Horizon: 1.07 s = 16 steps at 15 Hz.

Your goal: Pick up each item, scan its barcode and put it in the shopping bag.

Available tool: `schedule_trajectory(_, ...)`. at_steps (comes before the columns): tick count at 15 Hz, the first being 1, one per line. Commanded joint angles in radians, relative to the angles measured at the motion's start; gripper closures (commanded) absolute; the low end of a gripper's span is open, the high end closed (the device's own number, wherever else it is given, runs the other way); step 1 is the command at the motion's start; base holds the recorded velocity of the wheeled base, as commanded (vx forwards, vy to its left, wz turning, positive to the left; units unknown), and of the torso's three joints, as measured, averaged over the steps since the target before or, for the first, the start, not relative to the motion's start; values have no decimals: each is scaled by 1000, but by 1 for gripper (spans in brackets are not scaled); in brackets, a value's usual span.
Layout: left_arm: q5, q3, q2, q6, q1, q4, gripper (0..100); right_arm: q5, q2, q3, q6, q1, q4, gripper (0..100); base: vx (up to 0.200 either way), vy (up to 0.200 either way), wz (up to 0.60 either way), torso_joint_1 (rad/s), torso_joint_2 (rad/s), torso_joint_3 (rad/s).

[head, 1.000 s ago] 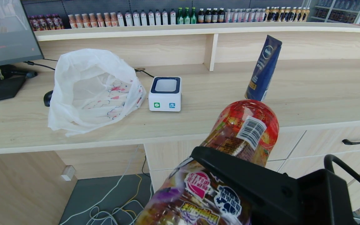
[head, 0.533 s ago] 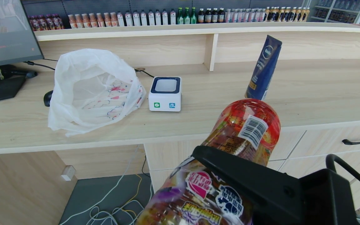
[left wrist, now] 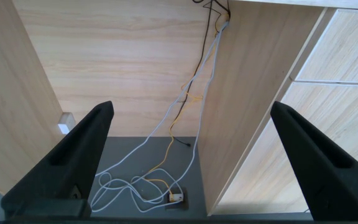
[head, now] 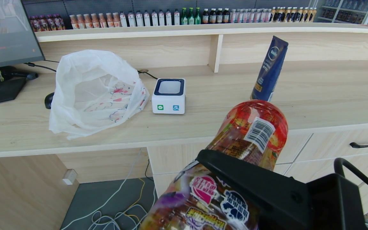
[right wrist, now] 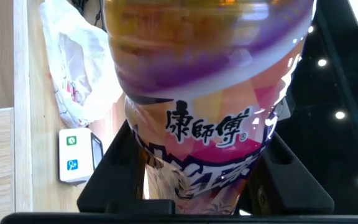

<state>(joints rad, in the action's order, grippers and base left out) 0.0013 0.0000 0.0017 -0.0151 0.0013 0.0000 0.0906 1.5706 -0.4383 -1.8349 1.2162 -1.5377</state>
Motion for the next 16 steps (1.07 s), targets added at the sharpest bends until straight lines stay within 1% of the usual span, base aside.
schedule_trajectory(1, 0, 0, 0, 0, 0, 0, 0, 0, -1, 0, -1, 0, 1, 100, 0, 0, 0, 0, 0, 0)
schedule_trajectory(3, 0, 0, 0, 0, 0, 0, 0, 1, 0, 0, 8, 0, 1, 100, 0, 0, 0, 0, 0, 0)
schedule_trajectory(5, 0, 0, 0, 0, 0, 0, 0, 3, 6, 3, 68, -1, -6, 100, 0, 0, 0, 0, 0, 0)
schedule_trajectory(6, 0, 0, 0, 0, 0, 0, 0, 8, 28, 12, 212, -6, -9, 100, 0, 0, 0, 0, 0, 0)
schedule_trajectory(7, 0, 0, 0, 0, 0, 0, 0, 8, 43, 21, 327, -17, -9, 100, 0, 0, 0, 0, 0, 0)
schedule_trajectory(8, 0, 0, 0, 0, 0, 0, 0, 8, 52, 38, 416, -24, -18, 100, 0, 0, 0, 0, 0, 0)
schedule_trajectory(9, 0, 0, 0, 0, 0, 0, 0, 8, 55, 50, 468, -26, -29, 100, 0, 0, 0, 0, 0, 0)
schedule_trajectory(10, 0, 0, 0, 0, 0, 0, 0, 9, 74, 64, 574, -27, -33, 100, 0, 0, 0, 0, 0, 0)
schedule_trajectory(12, 0, 0, 0, 0, 0, 0, 0, 9, 94, 75, 740, -29, -33, 100, 0, 0, 0, 0, 0, 0)
schedule_trajectory(14, 0, 0, 0, 0, 0, 0, 0, 8, 95, 67, 839, -27, -33, 100, 0, 0, 0, 0, 0, 0)
schedule_trajectory(16, 0, 0, 0, 0, 0, 0, 0, 8, 94, 67, 904, -29, -33, 100, 0, 0, 0, 0, 0, 0)
